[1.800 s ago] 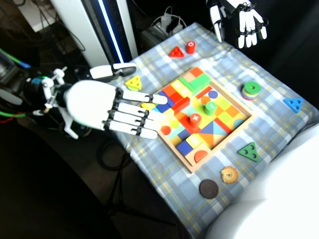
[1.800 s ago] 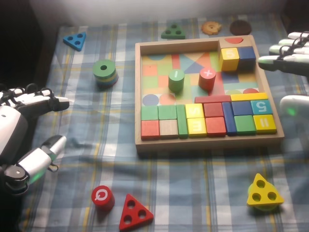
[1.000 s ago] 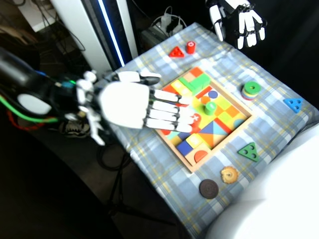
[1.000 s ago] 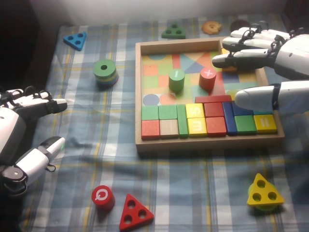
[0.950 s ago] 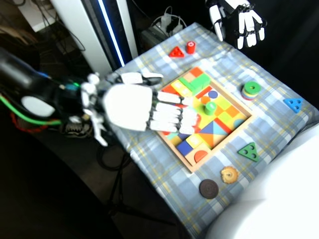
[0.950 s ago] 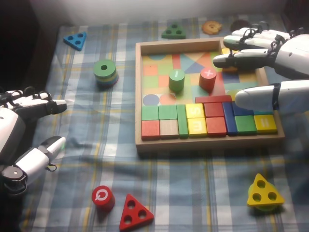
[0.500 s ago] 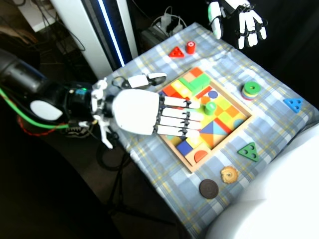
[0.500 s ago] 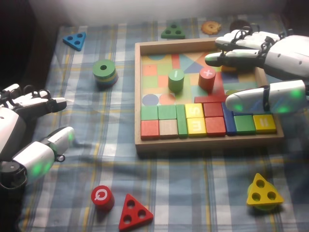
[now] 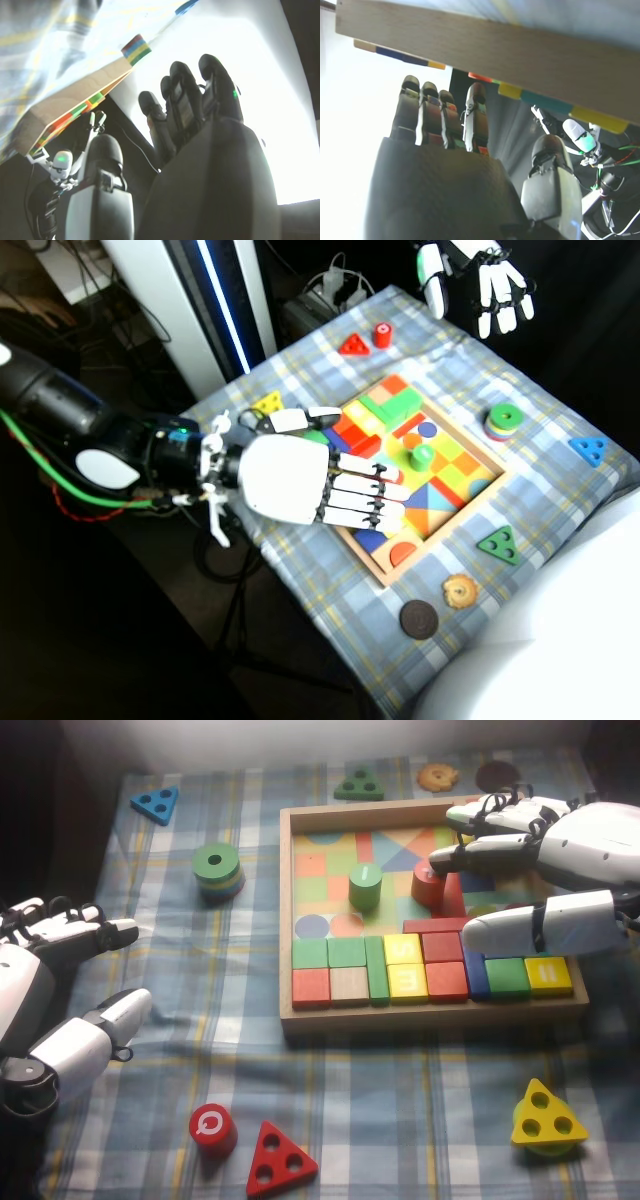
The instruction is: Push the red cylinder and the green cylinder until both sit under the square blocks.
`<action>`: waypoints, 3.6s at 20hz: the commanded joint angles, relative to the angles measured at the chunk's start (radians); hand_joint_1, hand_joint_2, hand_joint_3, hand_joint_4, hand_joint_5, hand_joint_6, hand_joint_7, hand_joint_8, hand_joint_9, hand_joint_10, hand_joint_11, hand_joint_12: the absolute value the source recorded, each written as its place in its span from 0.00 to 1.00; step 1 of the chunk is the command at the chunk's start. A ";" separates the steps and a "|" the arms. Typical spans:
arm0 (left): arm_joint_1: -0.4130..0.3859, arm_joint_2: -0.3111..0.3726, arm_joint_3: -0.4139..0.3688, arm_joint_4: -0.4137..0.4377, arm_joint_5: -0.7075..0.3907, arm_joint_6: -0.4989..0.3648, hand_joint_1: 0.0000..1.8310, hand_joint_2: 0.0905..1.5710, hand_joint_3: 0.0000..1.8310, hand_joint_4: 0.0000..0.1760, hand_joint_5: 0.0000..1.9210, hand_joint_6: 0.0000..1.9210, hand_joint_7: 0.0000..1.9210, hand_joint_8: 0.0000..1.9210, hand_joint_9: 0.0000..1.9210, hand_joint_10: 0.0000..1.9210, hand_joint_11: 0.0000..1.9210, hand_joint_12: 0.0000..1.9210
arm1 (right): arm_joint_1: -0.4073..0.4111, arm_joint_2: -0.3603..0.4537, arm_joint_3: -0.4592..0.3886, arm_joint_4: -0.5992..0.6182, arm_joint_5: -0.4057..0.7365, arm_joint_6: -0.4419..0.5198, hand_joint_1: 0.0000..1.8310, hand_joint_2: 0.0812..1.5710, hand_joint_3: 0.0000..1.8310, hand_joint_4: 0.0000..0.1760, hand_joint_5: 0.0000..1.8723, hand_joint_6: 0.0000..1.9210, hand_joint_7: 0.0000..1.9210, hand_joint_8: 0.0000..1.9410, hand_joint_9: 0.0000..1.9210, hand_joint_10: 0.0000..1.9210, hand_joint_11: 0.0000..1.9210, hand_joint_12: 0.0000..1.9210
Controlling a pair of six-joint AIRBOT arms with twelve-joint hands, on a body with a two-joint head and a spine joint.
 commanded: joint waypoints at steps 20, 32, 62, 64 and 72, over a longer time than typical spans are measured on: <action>0.000 -0.005 -0.004 0.029 -0.116 -0.003 0.31 0.83 0.00 0.55 0.29 0.00 0.23 0.00 0.22 0.00 0.00 0.25 | 0.015 0.084 -0.068 -0.031 0.078 0.007 0.00 0.64 0.00 0.38 0.13 0.00 0.00 0.00 0.00 0.00 0.00 0.00; 0.003 -0.007 -0.004 0.026 -0.118 -0.003 0.36 0.81 0.00 0.64 0.29 0.00 0.23 0.00 0.22 0.00 0.00 0.28 | 0.053 0.067 -0.069 -0.037 0.106 -0.004 0.00 0.63 0.00 0.68 0.12 0.00 0.00 0.00 0.00 0.00 0.00 0.00; 0.003 -0.005 -0.008 0.020 -0.121 -0.003 0.32 0.83 0.00 0.65 0.30 0.00 0.24 0.00 0.23 0.00 0.00 0.34 | 0.018 0.161 -0.130 -0.078 0.004 -0.004 0.00 0.60 0.00 0.69 0.14 0.00 0.01 0.00 0.00 0.00 0.00 0.00; 0.005 -0.005 -0.008 0.020 -0.121 -0.003 0.35 0.82 0.00 0.46 0.32 0.00 0.25 0.00 0.24 0.00 0.00 0.36 | 0.018 0.161 -0.127 -0.075 0.027 -0.004 0.00 0.60 0.00 0.79 0.14 0.00 0.01 0.00 0.00 0.00 0.00 0.00; 0.005 -0.006 -0.006 0.020 -0.118 -0.003 0.33 0.83 0.00 0.55 0.29 0.00 0.23 0.00 0.23 0.00 0.00 0.35 | 0.032 0.114 -0.107 -0.083 0.053 -0.004 0.00 0.59 0.00 0.66 0.14 0.00 0.00 0.00 0.00 0.00 0.00 0.00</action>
